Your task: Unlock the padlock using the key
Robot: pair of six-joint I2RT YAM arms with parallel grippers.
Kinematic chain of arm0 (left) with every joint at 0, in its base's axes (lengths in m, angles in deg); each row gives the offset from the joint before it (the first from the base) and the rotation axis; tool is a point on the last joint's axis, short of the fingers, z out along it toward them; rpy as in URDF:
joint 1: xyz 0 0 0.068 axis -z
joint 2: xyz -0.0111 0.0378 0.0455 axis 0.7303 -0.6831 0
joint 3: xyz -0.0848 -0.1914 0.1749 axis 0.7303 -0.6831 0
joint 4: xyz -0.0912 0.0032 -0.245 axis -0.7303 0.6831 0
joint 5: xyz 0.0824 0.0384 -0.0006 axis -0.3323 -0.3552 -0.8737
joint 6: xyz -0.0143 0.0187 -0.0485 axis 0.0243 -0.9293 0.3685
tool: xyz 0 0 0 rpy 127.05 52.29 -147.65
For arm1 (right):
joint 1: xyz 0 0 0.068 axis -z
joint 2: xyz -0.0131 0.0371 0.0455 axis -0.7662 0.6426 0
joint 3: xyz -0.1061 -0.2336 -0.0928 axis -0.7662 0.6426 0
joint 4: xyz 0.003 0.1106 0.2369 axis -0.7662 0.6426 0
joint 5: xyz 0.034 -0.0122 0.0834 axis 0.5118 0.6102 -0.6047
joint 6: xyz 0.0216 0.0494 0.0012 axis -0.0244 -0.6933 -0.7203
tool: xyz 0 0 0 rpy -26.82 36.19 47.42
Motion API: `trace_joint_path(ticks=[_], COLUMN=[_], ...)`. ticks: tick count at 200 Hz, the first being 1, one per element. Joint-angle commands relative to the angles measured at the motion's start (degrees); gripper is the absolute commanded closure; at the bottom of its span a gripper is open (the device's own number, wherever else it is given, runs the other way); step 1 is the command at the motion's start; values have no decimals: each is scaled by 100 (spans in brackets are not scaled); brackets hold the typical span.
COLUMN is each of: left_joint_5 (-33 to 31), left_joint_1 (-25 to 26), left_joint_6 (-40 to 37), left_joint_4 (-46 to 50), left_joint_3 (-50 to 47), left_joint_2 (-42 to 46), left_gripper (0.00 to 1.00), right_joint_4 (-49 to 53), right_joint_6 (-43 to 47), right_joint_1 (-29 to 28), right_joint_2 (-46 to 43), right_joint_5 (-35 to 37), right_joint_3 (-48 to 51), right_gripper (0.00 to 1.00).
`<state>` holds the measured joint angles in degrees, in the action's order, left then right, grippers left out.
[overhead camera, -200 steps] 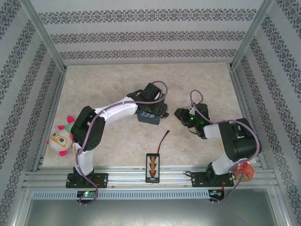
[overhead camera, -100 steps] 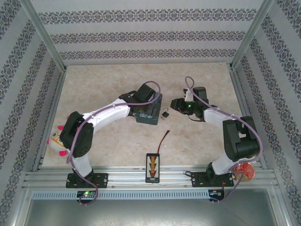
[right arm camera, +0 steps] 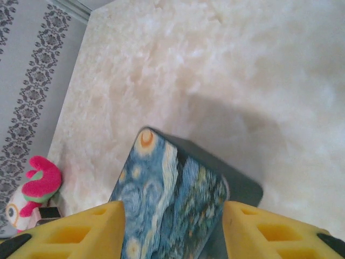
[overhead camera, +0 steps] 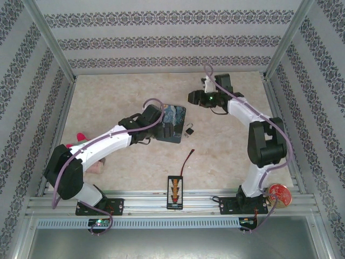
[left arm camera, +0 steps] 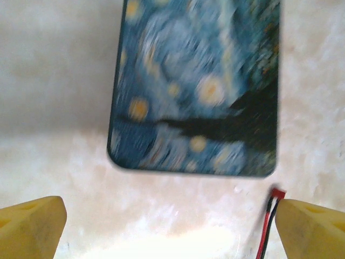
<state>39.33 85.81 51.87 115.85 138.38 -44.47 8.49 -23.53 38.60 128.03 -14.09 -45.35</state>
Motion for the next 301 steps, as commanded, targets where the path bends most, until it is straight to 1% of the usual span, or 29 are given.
trace_joint_path(ticks=[1,25,44,62,88,111,121,133,143,167,179,210,239,262,301], left_joint_5=[482,802,1102,1277,1300,1209,1219,1255,1266,1270,1300,1314,1599,1765,1871], left_joint_1=[-5,29,48,55,48,3,-42,-111,-177,-447,-637,-1125,-1523,-1655,-1756], left_joint_6=[842,1181,1407,1533,1619,1690,1792,1892,1908,1809,1738,1330,1068,983,822], left_joint_4=[-470,-1131,-1800,-2284,-2733,-2865,-3015,-3250,-3341,-3432,-3491,-3316,-3356,-3369,-3288], left_joint_3=[-464,-871,-1082,-1110,-1036,-962,-997,-1099,-1130,-1137,-1114,-854,-457,-142,163], left_joint_2=[352,383,236,24,-277,-590,-693,-777,-822,-877,-877,-924,-1269,-1511,-1767], left_gripper=[1,0,2,6,10,14,16,21,23,25,27,28,28,28,26], right_joint_4=[922,1328,1529,1602,1604,1524,1493,1444,1361,1031,771,330,-90,-351,-375], right_joint_6=[733,988,1095,1136,1110,1085,1075,1060,1009,725,505,65,-450,-755,-937], right_joint_1=[-61,-151,-261,-358,-455,-479,-475,-478,-476,-491,-522,-737,-988,-1097,-1117], right_joint_2=[584,1163,1522,1730,1854,1786,1726,1599,1454,1085,884,437,205,139,35], right_joint_5=[-86,-73,-56,-50,-47,24,28,39,63,77,60,191,436,666,972], right_joint_3=[-802,-1512,-1896,-2050,-2058,-1810,-1663,-1440,-1208,-594,-251,442,902,1099,1171], right_gripper=[48,48,48,48,48,50,53,55,57,61,61,61,61,59,56])
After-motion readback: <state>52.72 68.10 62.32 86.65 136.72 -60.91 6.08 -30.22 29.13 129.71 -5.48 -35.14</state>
